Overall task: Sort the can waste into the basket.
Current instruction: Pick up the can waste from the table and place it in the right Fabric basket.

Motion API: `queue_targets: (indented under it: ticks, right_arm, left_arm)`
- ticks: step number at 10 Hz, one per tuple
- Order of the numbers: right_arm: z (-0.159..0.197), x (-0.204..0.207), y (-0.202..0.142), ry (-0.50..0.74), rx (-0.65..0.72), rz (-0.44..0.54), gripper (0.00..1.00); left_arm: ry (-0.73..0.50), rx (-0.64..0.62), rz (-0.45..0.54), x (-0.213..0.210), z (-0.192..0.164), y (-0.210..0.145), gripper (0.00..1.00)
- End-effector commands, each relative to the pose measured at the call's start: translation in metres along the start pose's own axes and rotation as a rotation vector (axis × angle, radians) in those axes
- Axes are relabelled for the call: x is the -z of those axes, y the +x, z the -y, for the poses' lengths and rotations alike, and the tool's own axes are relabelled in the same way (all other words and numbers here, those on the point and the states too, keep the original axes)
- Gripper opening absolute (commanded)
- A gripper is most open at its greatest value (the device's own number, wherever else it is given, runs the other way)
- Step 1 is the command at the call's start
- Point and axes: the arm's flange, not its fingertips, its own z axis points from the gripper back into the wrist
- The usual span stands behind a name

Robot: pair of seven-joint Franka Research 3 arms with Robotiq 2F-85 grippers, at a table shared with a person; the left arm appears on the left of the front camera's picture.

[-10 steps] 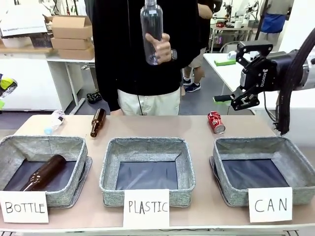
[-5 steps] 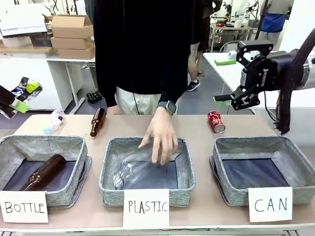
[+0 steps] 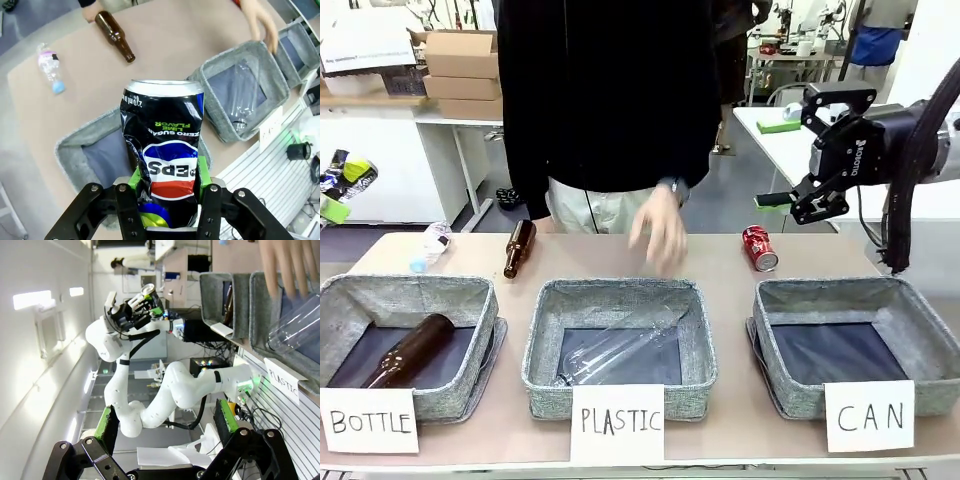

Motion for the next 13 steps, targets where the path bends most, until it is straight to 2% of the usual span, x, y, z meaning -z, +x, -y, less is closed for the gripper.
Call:
queue_targets:
  ticks: [1, 3, 4, 5, 6, 7, 9, 10, 11, 13]
  right_arm:
    - [-0.006, -0.024, -0.019, -0.156, 0.003, 0.085, 1.0]
    - [0.007, -0.095, -0.066, -0.267, 0.001, 0.315, 1.0]
    - [0.02, -0.127, -0.096, -0.323, 0.036, 0.456, 1.0]
    - [0.035, -0.15, -0.124, -0.315, 0.071, 0.563, 1.0]
    - [0.05, -0.165, -0.146, -0.304, 0.143, 0.647, 1.0]
    - [0.061, -0.169, -0.16, -0.259, 0.174, 0.679, 1.0]
    - [0.101, -0.162, -0.185, -0.137, 0.272, 0.736, 1.0]
    - [-0.007, -0.245, -0.122, -0.273, 0.164, 0.686, 1.0]
    - [-0.007, -0.245, -0.122, -0.273, 0.164, 0.686, 1.0]
    - [-0.007, -0.245, -0.122, -0.273, 0.164, 0.686, 1.0]
  left_arm:
    - [-0.02, 0.049, 0.05, 0.015, 0.021, 0.007, 0.44]
    - [-0.201, 0.249, 0.1, 0.083, 0.086, 0.056, 0.44]
    - [-0.362, 0.335, 0.115, 0.122, 0.127, 0.084, 0.44]
    - [-0.464, 0.446, 0.169, 0.161, 0.178, 0.103, 0.44]
    - [-0.586, 0.565, 0.191, 0.198, 0.248, 0.11, 0.44]
    - [-0.669, 0.624, 0.22, 0.221, 0.309, 0.099, 0.44]
    - [-0.672, 0.775, 0.369, 0.261, 0.401, 0.07, 0.44]
    - [-0.553, 0.798, 0.038, 0.283, 0.418, 0.066, 0.44]
    - [-0.614, 0.718, 0.24, 0.22, 0.399, 0.055, 0.44]
    - [-0.614, 0.718, 0.24, 0.22, 0.399, 0.055, 0.44]
